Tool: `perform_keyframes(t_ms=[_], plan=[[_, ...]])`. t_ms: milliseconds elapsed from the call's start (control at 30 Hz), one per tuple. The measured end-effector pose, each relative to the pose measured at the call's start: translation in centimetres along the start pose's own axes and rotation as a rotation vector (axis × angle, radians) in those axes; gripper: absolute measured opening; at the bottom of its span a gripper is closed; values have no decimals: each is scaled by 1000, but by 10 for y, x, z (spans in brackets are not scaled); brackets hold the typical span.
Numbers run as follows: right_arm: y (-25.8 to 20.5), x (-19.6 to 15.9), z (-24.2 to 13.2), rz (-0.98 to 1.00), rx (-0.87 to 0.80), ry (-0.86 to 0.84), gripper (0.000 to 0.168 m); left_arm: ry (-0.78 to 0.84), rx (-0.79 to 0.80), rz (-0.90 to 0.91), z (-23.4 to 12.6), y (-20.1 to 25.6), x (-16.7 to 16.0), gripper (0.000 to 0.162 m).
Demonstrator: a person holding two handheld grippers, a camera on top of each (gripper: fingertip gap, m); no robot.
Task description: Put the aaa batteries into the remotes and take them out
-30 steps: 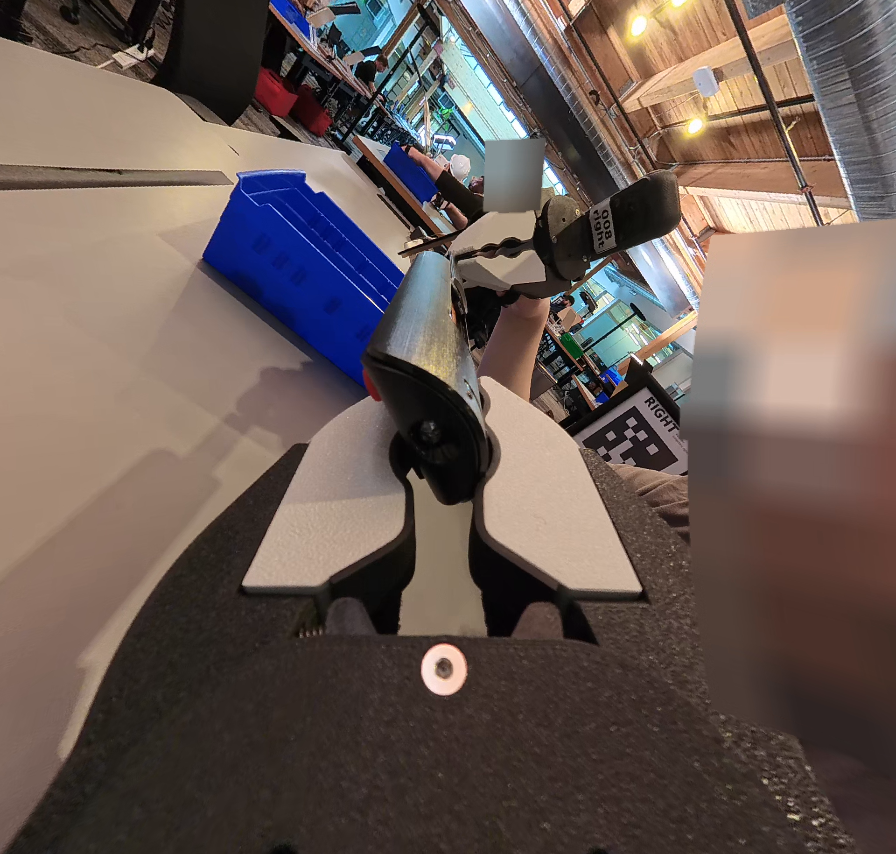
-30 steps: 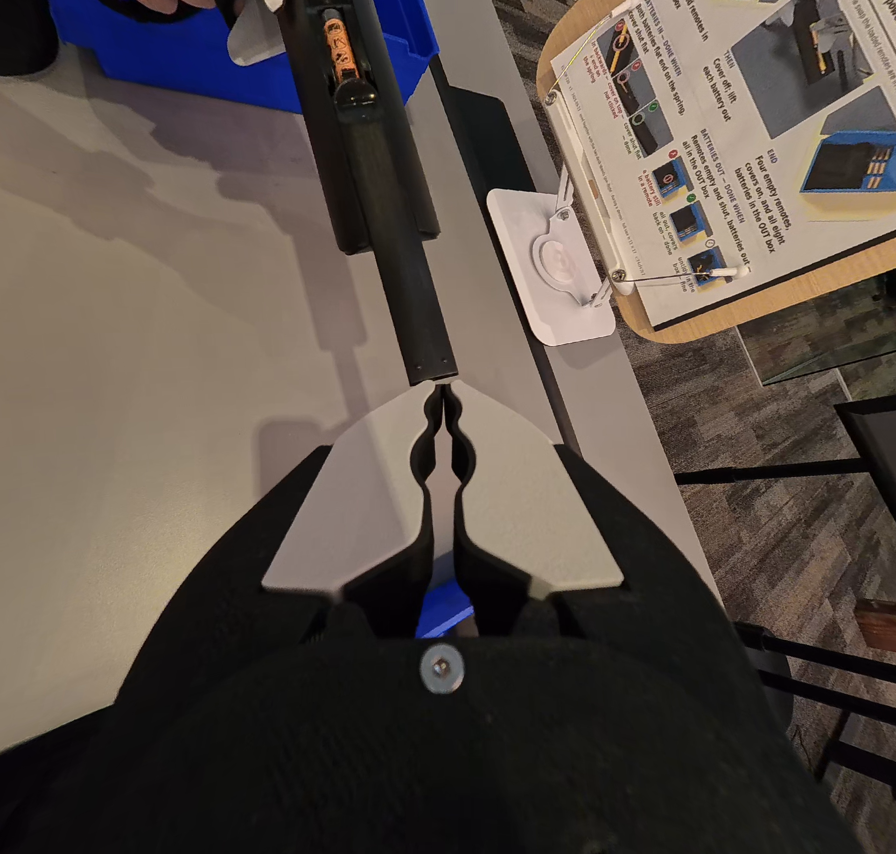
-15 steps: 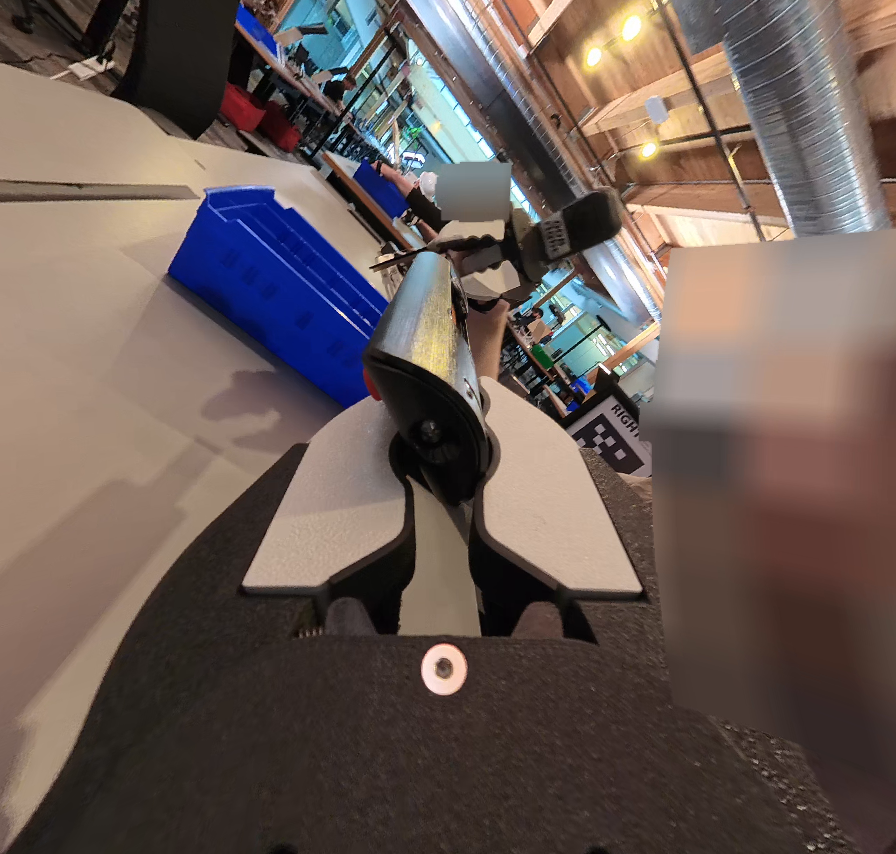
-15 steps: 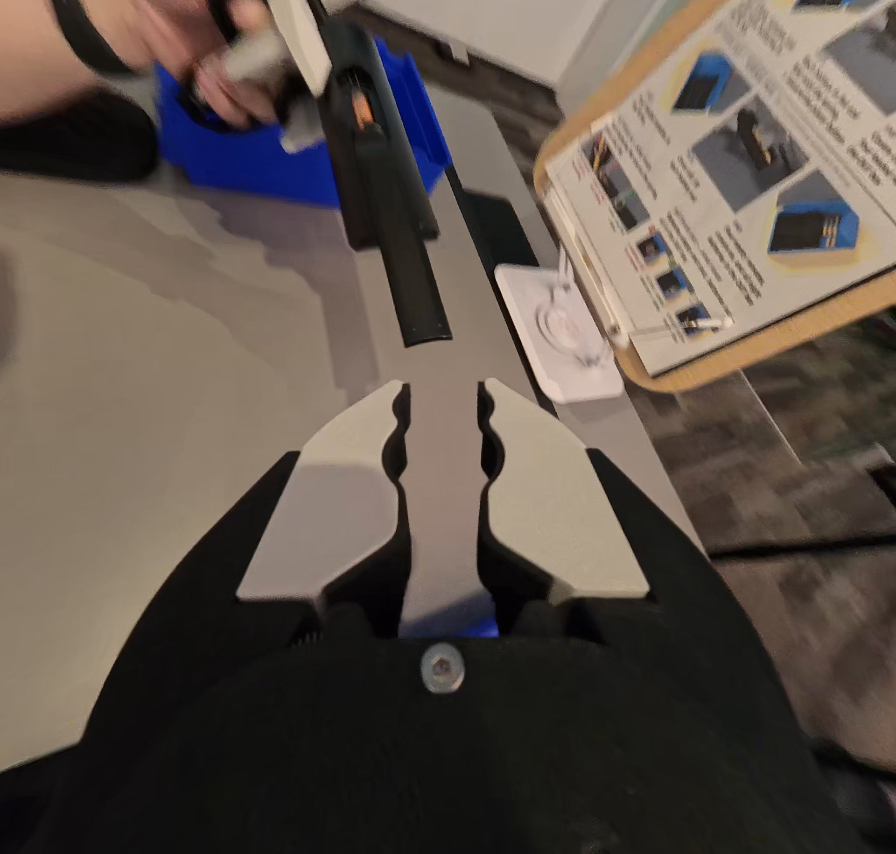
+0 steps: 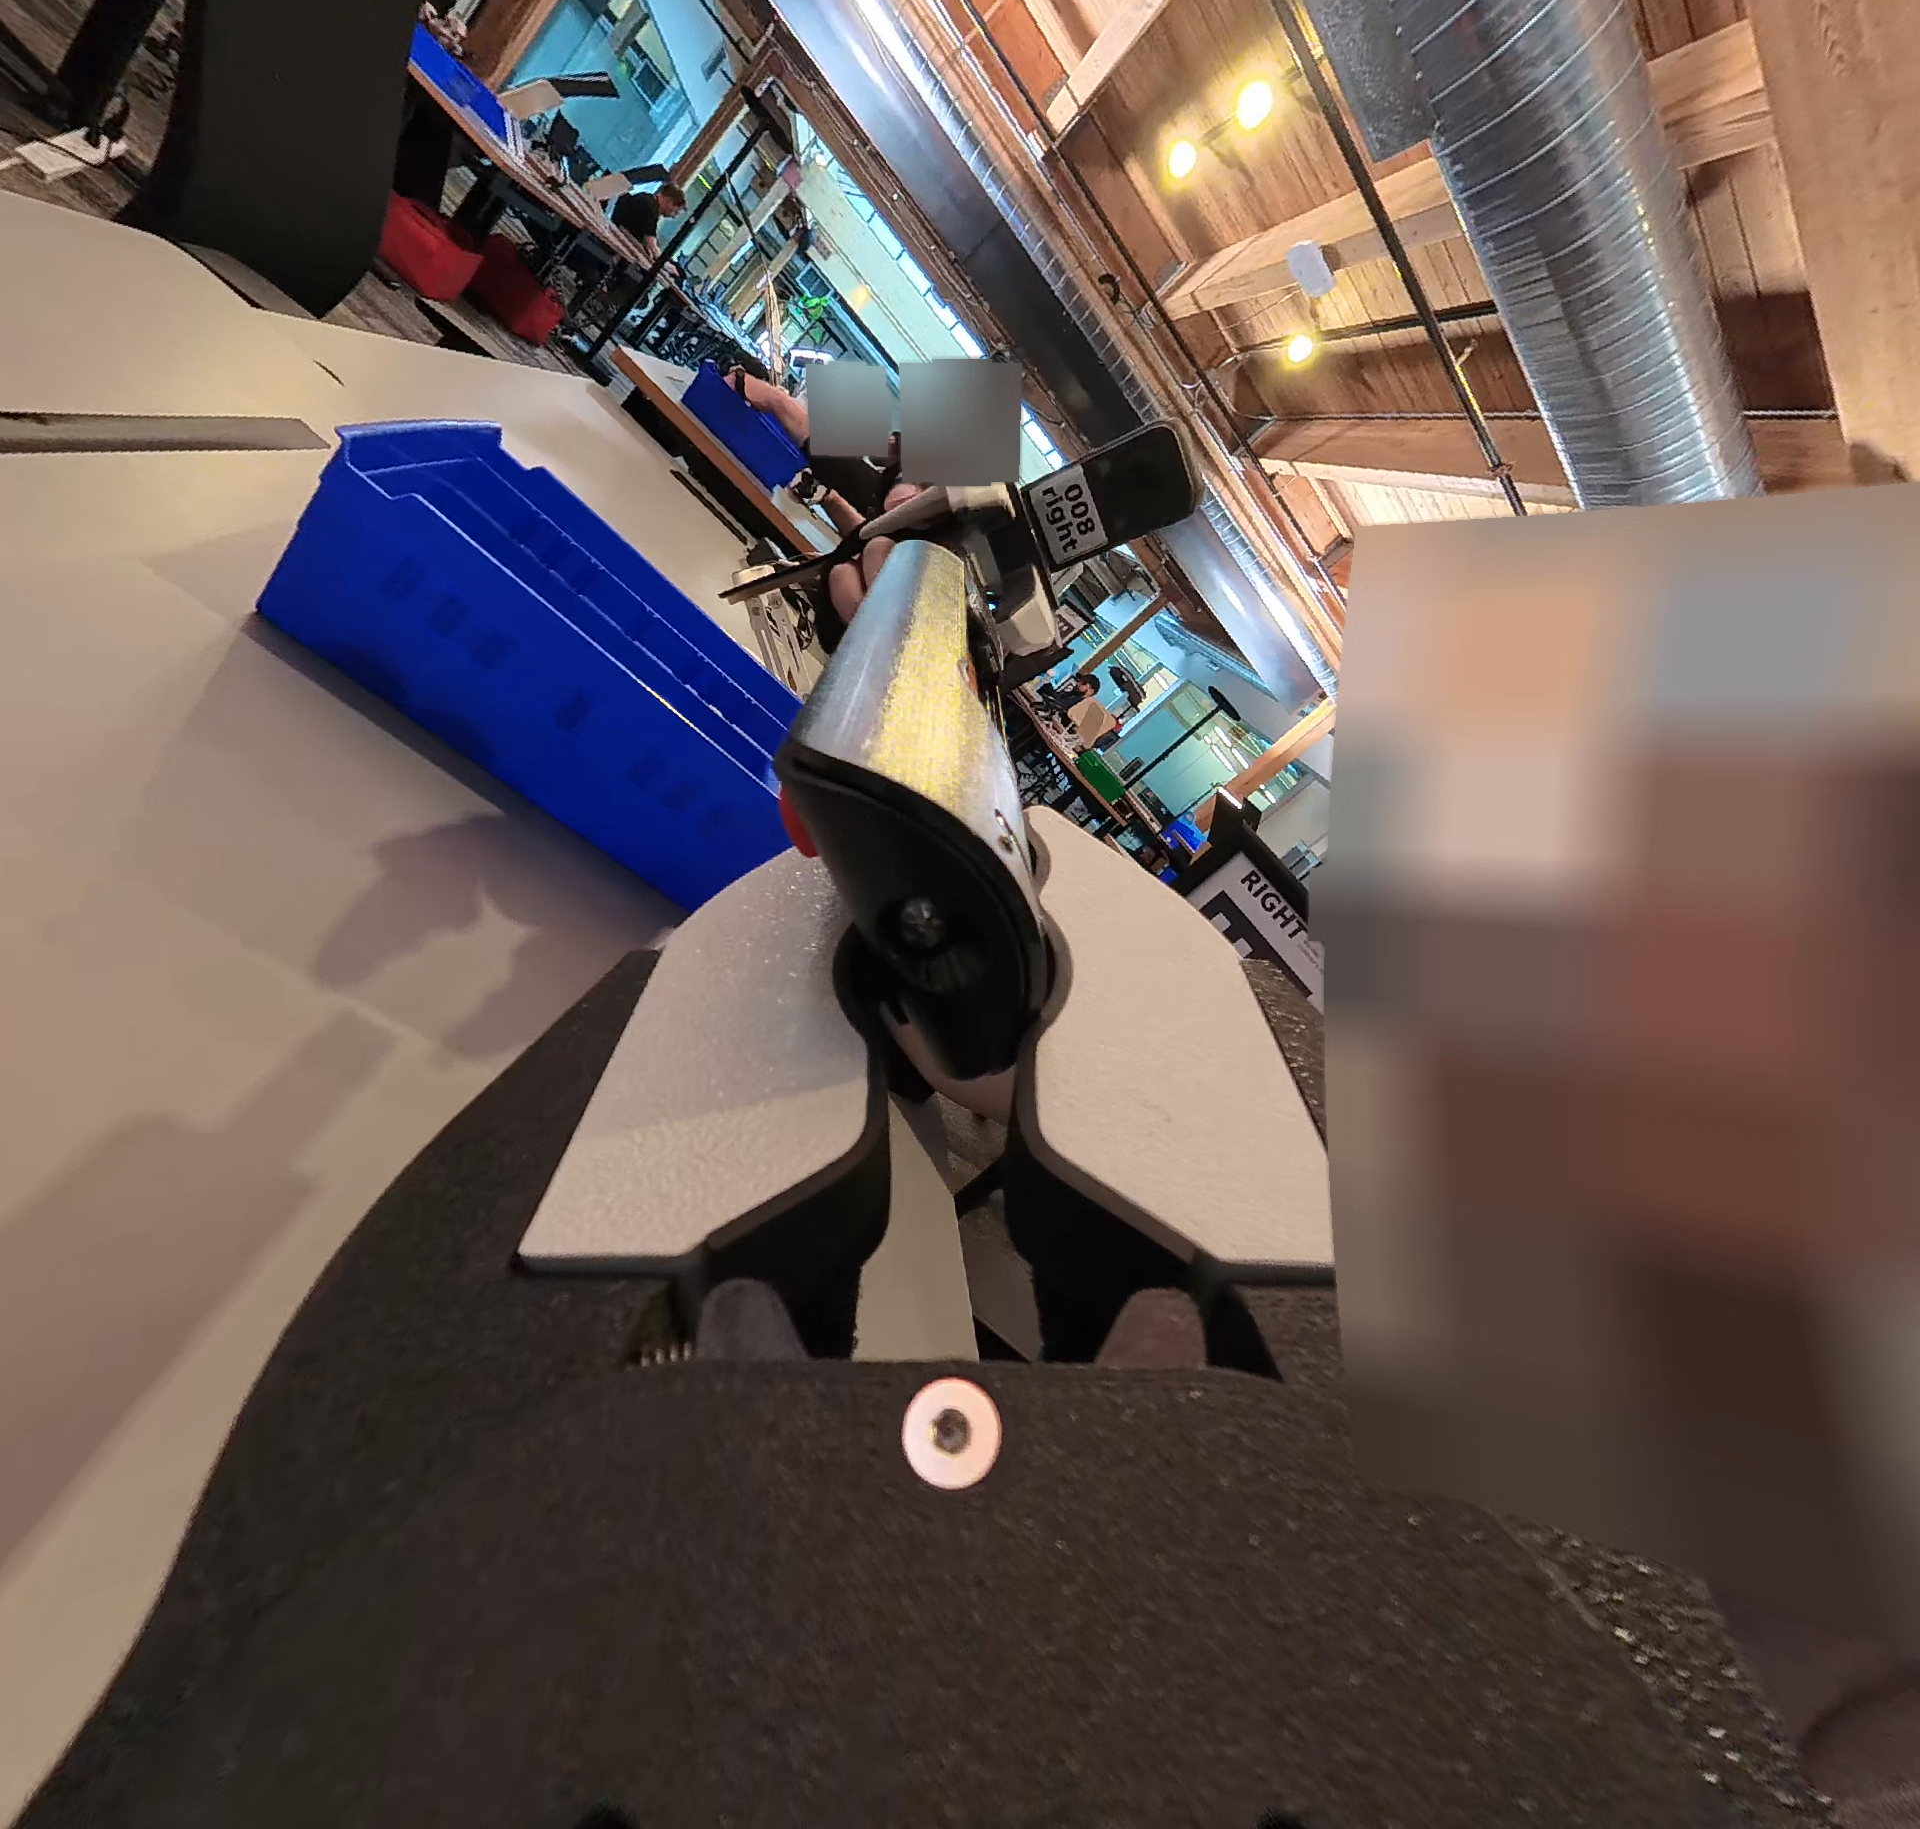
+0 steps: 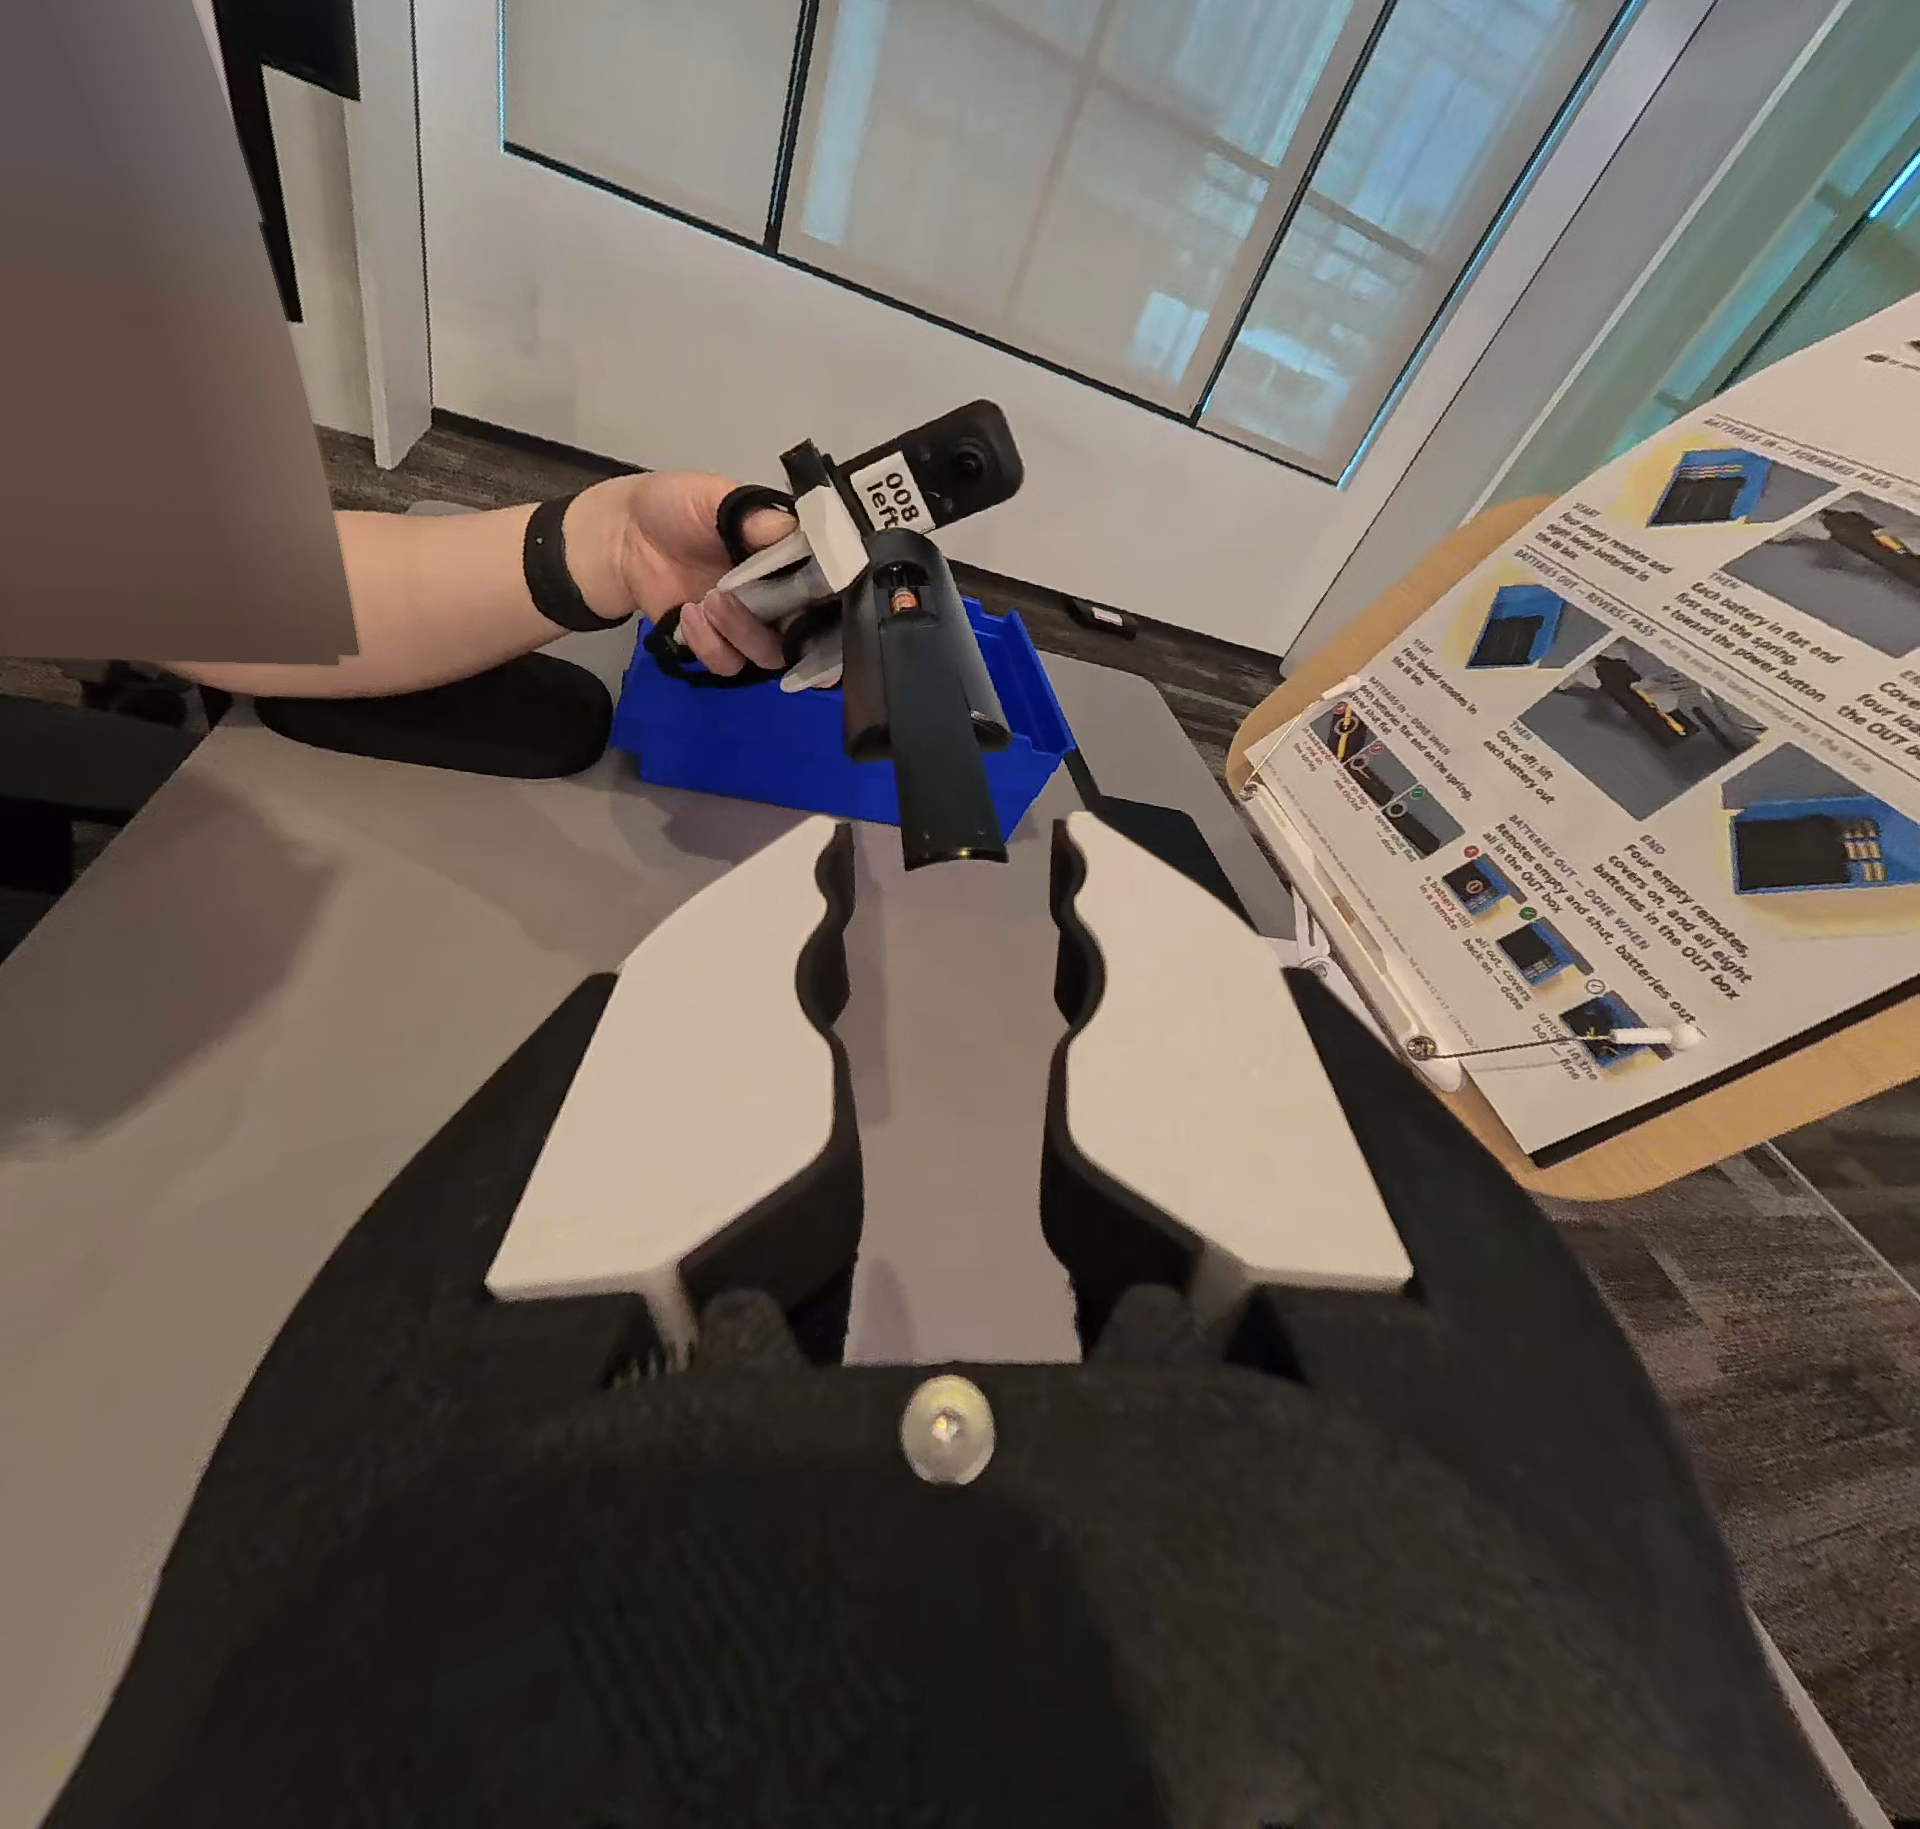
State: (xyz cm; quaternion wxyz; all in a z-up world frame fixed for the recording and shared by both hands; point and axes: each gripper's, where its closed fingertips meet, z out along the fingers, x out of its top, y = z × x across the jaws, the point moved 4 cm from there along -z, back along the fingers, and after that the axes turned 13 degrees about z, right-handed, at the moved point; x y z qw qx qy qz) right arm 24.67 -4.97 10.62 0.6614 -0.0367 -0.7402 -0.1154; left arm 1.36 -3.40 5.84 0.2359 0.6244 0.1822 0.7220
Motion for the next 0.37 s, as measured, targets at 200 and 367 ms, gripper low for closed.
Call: perform_keyframes(t_ms=[200,367], plan=[[2,-3,1,23,11,-6,30,-7,-2,1,1,0,-1,21],[2,-6,3,37,25,-21,29,-10,-2,2,2,0,-2,21]])
